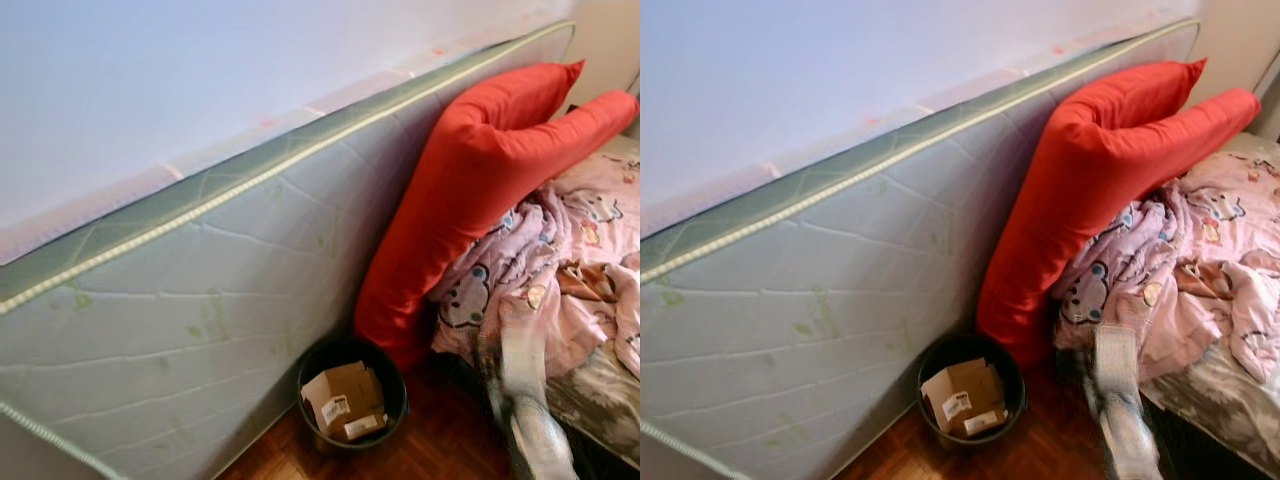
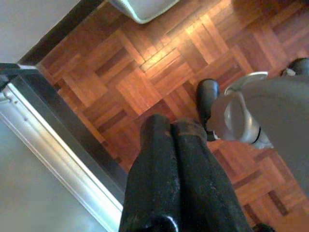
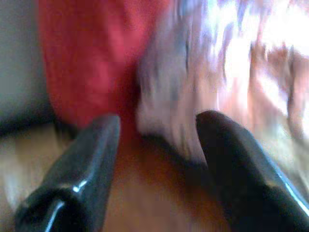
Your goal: Clean up the room
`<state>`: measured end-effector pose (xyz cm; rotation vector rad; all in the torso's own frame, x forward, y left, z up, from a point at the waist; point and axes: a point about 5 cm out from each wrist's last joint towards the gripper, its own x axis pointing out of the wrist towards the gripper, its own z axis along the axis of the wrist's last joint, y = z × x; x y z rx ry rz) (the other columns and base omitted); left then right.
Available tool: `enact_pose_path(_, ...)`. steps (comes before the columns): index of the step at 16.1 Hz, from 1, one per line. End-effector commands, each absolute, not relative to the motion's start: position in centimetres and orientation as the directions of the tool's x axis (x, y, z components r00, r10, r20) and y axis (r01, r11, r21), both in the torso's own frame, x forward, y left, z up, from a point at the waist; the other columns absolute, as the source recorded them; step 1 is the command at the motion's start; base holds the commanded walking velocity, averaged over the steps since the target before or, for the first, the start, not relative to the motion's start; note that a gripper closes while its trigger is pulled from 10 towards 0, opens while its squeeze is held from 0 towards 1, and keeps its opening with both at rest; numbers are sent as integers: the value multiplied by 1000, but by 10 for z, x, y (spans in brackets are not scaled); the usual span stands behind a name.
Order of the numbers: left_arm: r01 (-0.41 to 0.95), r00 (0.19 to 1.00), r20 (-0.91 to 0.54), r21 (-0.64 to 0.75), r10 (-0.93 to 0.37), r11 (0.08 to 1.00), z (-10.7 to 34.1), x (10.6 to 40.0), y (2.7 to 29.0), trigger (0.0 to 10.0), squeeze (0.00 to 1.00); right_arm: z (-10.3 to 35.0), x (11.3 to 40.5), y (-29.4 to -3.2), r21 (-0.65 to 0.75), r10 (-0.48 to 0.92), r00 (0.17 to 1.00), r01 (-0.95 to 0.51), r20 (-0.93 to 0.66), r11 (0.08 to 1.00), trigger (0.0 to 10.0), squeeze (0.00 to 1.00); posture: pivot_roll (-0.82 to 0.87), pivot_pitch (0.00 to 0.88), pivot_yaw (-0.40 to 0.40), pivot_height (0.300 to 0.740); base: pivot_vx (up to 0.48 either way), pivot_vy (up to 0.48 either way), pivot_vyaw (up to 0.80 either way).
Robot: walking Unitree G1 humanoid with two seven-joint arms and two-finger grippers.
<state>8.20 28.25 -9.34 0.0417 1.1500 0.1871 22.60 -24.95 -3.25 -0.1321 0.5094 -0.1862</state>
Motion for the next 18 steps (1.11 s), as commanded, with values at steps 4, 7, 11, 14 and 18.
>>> enact_pose_path(4, -107, 380, -910, 138, 168, 985, -94, 81, 283, 10000, 0, -97, 132, -227, -58, -101, 474, 105, -875, 993, 10000, 0, -75, 0, -30, 740, 0, 0, 0)
enact_pose_path(7, -103, 383, -908, 141, 170, 985, -93, 83, 284, 10000, 0, -106, 112, -220, -26, -151, 400, 300, -904, 953, 10000, 0, -81, 0, -20, 740, 0, 0, 0)
enact_pose_path(11, -100, 382, -909, 140, 167, 985, -93, 83, 283, 10000, 0, -97, 142, -216, 20, -94, 472, 231, -877, 973, 10000, 0, -81, 0, -23, 740, 0, 0, 0)
enact_pose_path(14, -101, 385, -908, 136, 165, 985, -93, 83, 283, 10000, 0, -91, 154, -223, 19, -94, 494, 219, -864, 976, 10000, 0, -83, 0, -26, 740, 0, 0, 0)
enact_pose_path(18, -108, 388, -905, 141, 172, 984, -93, 84, 283, 10000, 0, -92, 155, -216, 23, -34, 491, 109, -870, 994, 10000, 0, -75, 0, -29, 740, 0, 0, 0)
